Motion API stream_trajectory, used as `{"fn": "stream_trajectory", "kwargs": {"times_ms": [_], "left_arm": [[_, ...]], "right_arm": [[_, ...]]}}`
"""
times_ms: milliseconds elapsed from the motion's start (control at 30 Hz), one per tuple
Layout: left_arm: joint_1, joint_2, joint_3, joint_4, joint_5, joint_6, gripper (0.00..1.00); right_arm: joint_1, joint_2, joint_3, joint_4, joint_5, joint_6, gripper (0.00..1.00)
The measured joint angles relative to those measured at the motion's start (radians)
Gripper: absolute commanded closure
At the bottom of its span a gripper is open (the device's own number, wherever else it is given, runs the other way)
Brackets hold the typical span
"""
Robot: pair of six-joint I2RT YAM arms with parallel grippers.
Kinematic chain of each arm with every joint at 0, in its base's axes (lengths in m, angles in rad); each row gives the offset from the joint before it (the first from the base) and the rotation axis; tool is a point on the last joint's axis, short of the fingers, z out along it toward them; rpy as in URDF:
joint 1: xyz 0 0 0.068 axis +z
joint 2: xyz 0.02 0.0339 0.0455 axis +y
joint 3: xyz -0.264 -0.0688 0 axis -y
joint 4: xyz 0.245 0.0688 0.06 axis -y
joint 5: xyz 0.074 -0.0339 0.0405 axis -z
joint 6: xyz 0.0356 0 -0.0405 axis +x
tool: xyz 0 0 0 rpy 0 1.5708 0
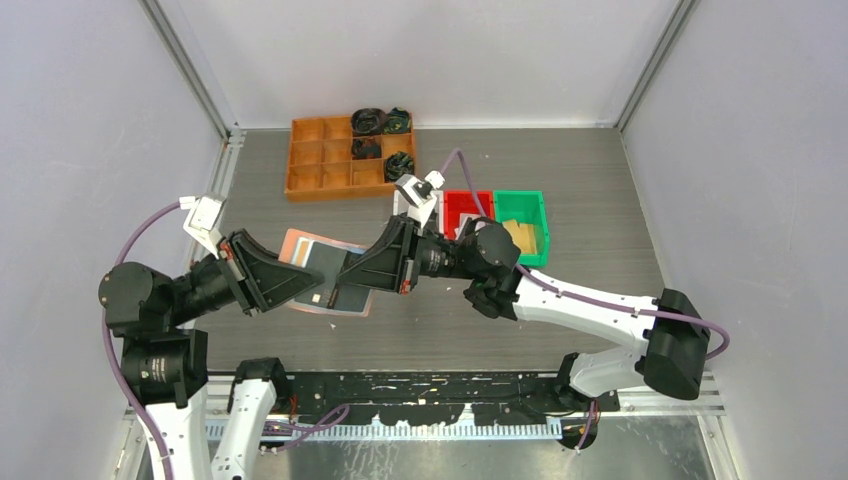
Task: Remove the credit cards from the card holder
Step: Remove the credit card from the card holder.
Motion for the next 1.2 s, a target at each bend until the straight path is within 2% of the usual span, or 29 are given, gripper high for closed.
{"fn": "stream_trajectory", "kwargs": {"times_ms": [633, 767, 800, 833, 867, 967, 1100, 1167, 1200], "left_arm": [[-0.003, 0.002, 0.0, 0.01, -0.043, -0.047, 0.84], [-0.003, 0.002, 0.0, 0.022, -0.048, -0.053, 0.9], [-0.003, 0.002, 0.0, 0.023, -0.048, -0.054, 0.91], [-0.003, 0.002, 0.0, 0.024, -0.048, -0.054, 0.94], [-0.003, 0.002, 0.0, 0.024, -0.048, -0.053, 0.96], [-0.003, 0.002, 0.0, 0.025, -0.053, -0.053, 1.0], [-0.003, 0.002, 0.0, 0.025, -0.058, -0.051, 1.0], [-0.003, 0.002, 0.0, 0.025, -0.063, -0.048, 1.0], [-0.003, 0.002, 0.0, 0.025, -0.063, -0.045, 1.0]], "right_arm": [[0.01, -0.007, -0.099, 0.171, 0.065, 0.043, 0.99], [0.01, -0.008, -0.1, 0.176, 0.065, 0.044, 0.99], [0.01, -0.01, -0.1, 0.172, 0.065, 0.043, 0.94], [0.01, -0.015, -0.103, 0.163, 0.067, 0.04, 0.82], [0.01, -0.024, -0.107, 0.152, 0.07, 0.037, 0.74], [0.01, -0.041, -0.109, 0.13, 0.072, 0.032, 0.63], [0.014, -0.034, -0.092, 0.121, 0.069, 0.037, 0.57], [0.017, -0.02, -0.068, 0.119, 0.068, 0.04, 0.61], [0.019, -0.011, -0.055, 0.119, 0.068, 0.04, 0.66]]}}
